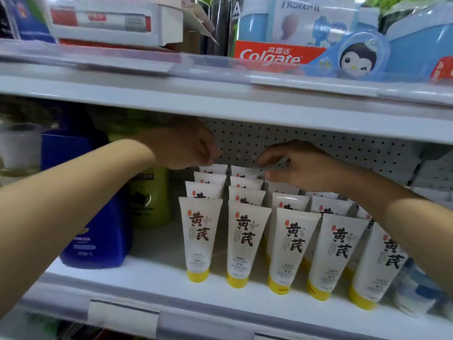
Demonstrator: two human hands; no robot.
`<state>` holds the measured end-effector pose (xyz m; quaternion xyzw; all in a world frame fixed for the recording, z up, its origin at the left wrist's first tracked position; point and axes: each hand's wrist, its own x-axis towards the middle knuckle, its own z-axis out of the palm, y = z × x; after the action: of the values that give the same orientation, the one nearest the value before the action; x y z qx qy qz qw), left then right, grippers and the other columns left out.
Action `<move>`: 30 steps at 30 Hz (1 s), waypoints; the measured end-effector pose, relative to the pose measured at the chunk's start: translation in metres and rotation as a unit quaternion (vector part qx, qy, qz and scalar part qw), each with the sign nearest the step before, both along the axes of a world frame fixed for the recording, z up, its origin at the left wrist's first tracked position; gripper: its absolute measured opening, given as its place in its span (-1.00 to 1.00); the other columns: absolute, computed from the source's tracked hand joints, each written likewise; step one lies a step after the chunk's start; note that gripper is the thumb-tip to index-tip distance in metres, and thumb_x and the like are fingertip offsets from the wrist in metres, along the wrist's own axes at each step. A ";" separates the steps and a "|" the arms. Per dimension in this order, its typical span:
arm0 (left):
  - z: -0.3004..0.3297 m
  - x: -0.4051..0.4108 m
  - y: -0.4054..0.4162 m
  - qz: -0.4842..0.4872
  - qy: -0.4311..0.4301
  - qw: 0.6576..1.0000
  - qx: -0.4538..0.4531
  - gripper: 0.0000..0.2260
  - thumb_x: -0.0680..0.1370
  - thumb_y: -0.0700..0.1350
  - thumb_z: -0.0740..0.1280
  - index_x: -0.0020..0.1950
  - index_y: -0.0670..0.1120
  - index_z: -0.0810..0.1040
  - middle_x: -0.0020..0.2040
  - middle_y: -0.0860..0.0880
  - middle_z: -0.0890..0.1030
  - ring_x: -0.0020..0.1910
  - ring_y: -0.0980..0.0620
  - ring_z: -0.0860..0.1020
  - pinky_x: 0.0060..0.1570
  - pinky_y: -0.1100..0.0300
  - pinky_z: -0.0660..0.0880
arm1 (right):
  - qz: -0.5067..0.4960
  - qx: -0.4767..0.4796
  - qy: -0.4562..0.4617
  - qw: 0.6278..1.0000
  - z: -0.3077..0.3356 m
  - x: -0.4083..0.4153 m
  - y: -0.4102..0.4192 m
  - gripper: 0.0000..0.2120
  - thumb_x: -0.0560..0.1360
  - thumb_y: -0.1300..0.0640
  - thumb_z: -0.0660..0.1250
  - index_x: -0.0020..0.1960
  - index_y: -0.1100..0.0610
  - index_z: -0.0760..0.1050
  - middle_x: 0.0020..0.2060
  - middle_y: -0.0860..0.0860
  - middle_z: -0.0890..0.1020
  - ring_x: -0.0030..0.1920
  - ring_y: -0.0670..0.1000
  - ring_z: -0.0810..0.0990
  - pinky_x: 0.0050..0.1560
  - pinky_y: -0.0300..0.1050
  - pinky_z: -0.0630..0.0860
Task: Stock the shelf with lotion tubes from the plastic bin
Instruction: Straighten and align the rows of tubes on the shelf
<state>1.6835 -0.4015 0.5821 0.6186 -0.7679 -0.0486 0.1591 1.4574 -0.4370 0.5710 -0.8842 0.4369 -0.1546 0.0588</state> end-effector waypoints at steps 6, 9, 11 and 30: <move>-0.006 0.005 0.029 -0.023 -0.001 0.999 0.022 -0.89 0.50 -0.10 0.35 0.00 0.02 0.60 -0.04 0.10 0.60 0.02 0.08 0.58 0.14 0.19 0.49 | 0.026 0.021 -0.023 0.999 -0.004 0.003 0.023 -0.88 0.52 0.09 0.30 0.02 -0.07 0.54 -0.10 -0.24 0.56 -0.07 -0.30 0.51 -0.12 -0.53 0.32; -0.014 0.005 0.039 -0.026 -0.009 0.997 0.075 -0.83 0.44 -0.07 0.42 0.02 0.00 0.60 -0.01 0.05 0.63 0.01 0.04 0.59 0.13 0.10 0.53 | 0.033 0.028 -0.002 0.999 -0.008 0.008 0.039 -0.86 0.51 -0.01 0.29 0.04 -0.07 0.56 -0.09 -0.22 0.59 -0.07 -0.31 0.52 -0.12 -0.48 0.36; -0.021 0.007 0.040 -0.020 -0.036 0.994 0.097 -0.79 0.42 -0.03 0.45 0.04 0.02 0.59 0.00 0.09 0.63 0.00 0.08 0.59 0.11 0.12 0.54 | 0.021 0.044 0.008 0.999 -0.013 0.013 0.048 -0.80 0.47 -0.08 0.33 0.05 -0.06 0.57 -0.06 -0.22 0.59 -0.04 -0.25 0.54 -0.03 -0.41 0.42; -0.048 0.012 0.041 -0.017 -0.039 0.995 0.089 -0.75 0.45 -0.07 0.43 0.13 0.02 0.57 0.10 0.06 0.63 -0.05 0.13 0.55 -0.12 0.35 0.47 | -0.074 0.046 0.085 0.993 -0.024 0.040 0.066 -0.90 0.43 0.08 0.43 -0.06 0.02 0.58 -0.04 -0.06 0.64 -0.05 -0.02 0.59 -0.09 -0.17 0.52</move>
<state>1.6950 -0.3605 0.5341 0.6189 -0.7763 -0.0954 0.0723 1.4970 -0.3709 0.5472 -0.8558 0.5110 -0.0629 0.0501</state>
